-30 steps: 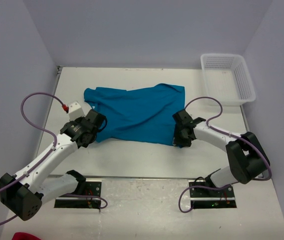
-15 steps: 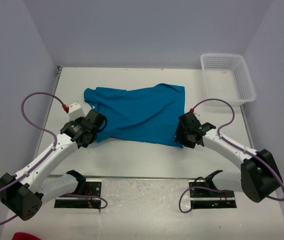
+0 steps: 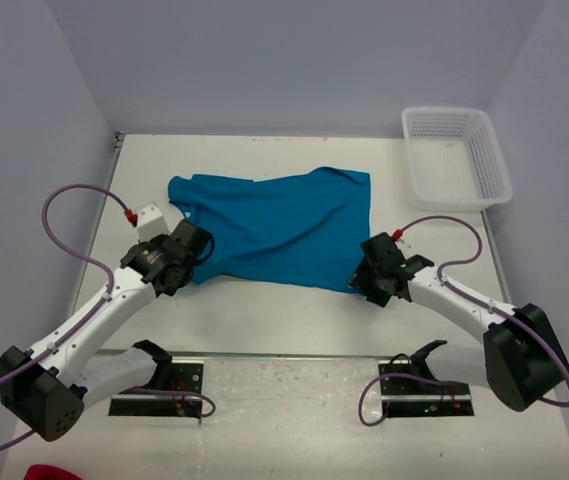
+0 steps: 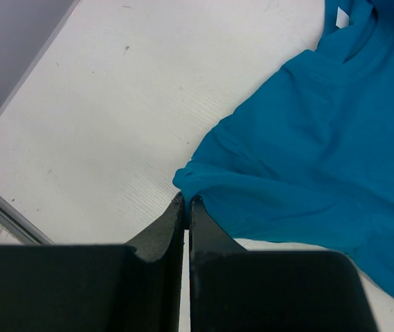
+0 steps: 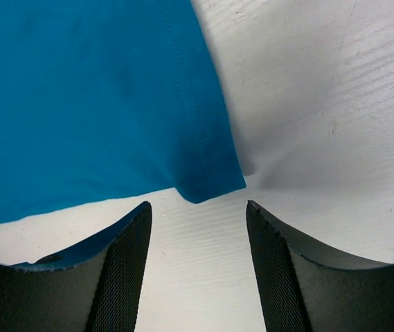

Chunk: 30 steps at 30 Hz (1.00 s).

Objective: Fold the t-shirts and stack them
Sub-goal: Flatten out the tshirt

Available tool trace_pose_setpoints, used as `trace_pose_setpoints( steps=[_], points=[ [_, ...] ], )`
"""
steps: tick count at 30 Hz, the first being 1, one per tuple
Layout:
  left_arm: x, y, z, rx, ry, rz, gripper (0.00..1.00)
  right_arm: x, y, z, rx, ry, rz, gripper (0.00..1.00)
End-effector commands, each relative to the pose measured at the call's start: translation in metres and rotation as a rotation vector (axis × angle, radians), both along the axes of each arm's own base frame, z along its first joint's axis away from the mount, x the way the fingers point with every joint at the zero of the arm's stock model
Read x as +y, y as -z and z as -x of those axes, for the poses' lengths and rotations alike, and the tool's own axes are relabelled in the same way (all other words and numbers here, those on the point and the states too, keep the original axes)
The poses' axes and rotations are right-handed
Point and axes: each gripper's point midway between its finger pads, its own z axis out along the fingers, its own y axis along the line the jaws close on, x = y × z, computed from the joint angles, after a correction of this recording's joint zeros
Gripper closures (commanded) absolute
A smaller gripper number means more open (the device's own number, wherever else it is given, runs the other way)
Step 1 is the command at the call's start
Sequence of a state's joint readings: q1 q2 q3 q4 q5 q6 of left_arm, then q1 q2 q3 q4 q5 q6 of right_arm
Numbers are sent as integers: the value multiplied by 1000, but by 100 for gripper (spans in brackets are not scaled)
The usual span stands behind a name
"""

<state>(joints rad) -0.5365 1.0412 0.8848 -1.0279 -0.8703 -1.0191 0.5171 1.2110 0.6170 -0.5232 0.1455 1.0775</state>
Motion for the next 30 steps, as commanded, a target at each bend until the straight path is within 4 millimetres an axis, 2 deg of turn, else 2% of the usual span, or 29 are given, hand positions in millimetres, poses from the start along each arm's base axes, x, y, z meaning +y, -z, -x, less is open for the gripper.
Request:
trace_pose_setpoints(
  steps=[1, 8, 18, 19, 22, 23, 24, 30],
  points=[
    [8, -14, -3, -57, -37, -12, 100, -1, 4, -12, -8, 94, 8, 42],
    [8, -15, -2, -62, -32, -11, 100, -2, 18, -14, 43, 172, 23, 49],
    [7, -14, -2, -65, -23, -4, 100, -18, 19, -19, 36, 249, 87, 60],
    [7, -15, -2, -67, -23, -5, 100, -19, 19, -18, 34, 256, 89, 62],
    [7, -14, -2, -63, -22, -5, 100, -19, 17, -17, 36, 260, 88, 77],
    [6, -14, -3, -62, -20, -4, 100, -19, 17, -18, 33, 259, 87, 93],
    [6, -13, -3, -57, -18, -6, 100, -19, 17, -18, 34, 260, 85, 100],
    [5, -11, -4, -49, -8, -8, 100, -14, 10, -25, 5, 195, 85, 100]
  ],
)
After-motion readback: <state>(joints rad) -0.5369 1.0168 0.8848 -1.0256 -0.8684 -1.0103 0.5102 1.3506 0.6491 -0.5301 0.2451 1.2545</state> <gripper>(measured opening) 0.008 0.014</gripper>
